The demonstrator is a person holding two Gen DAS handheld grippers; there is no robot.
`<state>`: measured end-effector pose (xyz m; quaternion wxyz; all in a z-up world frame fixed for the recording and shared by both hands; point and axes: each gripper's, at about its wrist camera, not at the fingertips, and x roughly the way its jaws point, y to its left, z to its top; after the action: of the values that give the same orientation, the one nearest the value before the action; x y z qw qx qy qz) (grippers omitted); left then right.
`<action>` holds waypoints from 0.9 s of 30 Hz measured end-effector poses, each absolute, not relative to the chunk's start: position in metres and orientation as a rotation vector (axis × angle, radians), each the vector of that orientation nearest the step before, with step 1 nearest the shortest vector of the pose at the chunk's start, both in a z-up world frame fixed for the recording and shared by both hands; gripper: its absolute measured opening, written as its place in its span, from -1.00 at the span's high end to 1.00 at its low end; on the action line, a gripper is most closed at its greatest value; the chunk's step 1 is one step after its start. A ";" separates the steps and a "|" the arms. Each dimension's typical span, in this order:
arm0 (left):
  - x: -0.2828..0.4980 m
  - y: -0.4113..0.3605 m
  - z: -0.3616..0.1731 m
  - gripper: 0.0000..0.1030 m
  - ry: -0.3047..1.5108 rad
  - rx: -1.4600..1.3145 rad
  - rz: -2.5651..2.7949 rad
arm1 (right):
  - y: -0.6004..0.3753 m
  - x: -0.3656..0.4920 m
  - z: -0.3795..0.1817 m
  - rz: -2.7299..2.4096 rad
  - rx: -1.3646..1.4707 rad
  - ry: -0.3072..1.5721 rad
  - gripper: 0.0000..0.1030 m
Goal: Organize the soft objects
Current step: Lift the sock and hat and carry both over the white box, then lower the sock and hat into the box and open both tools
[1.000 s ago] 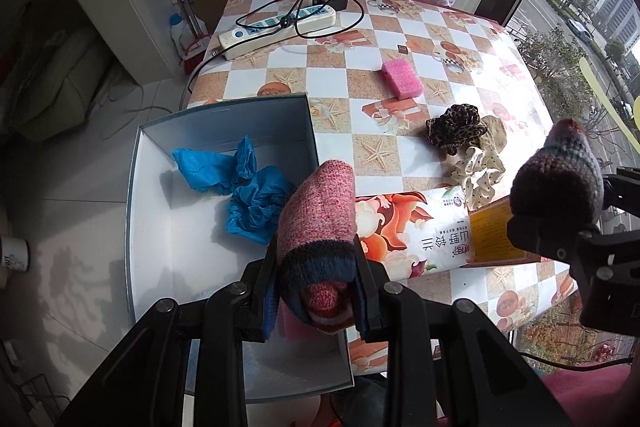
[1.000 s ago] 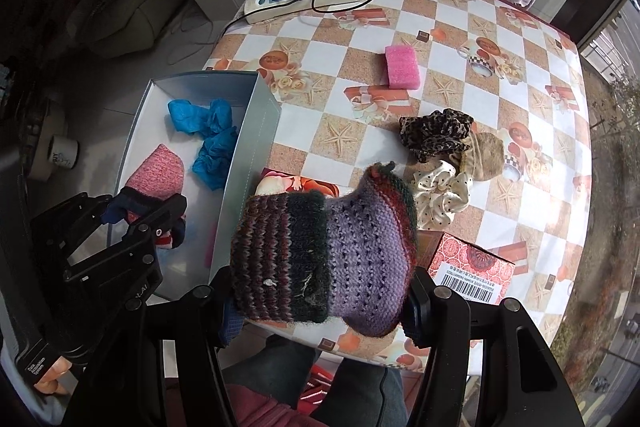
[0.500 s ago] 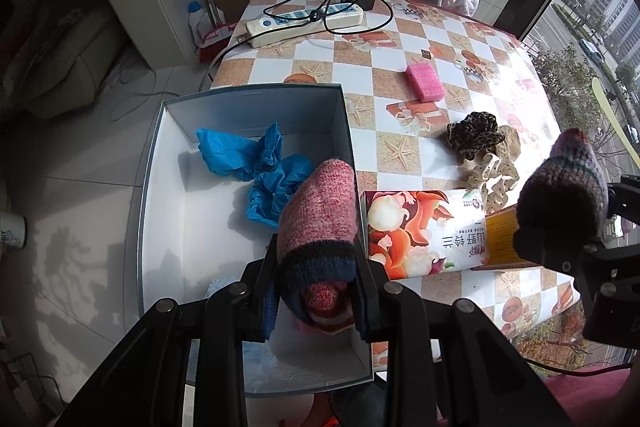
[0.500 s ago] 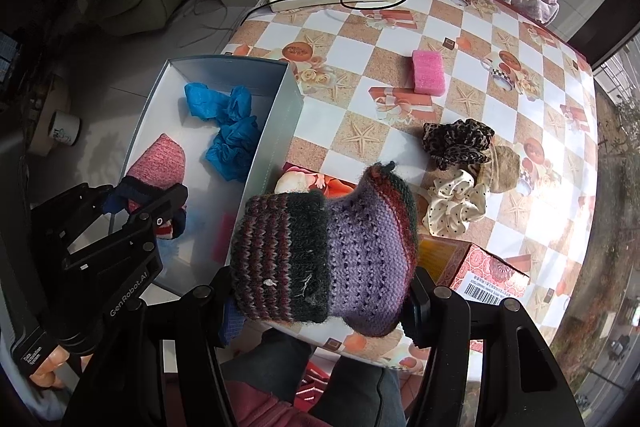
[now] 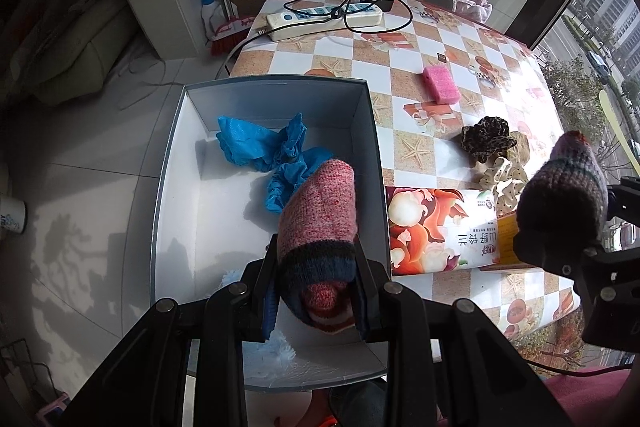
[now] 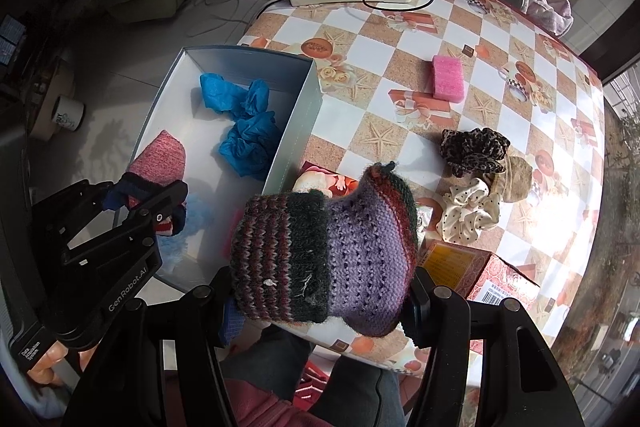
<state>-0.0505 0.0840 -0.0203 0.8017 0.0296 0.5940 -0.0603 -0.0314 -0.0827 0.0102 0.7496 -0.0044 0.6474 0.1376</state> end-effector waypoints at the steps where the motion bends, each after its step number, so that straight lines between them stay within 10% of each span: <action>1: -0.050 0.086 -0.021 0.37 1.275 0.062 -0.127 | -0.081 -0.031 0.010 0.303 -0.012 1.415 -0.21; 27: -0.048 0.118 -0.034 0.35 1.319 0.013 -0.069 | -0.049 -0.023 0.004 0.358 -0.066 1.434 -0.21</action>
<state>-0.0482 0.1176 -0.0341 0.7899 0.0060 0.6124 -0.0320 -0.0231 -0.0492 0.0035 0.7385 -0.0299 0.6535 0.1633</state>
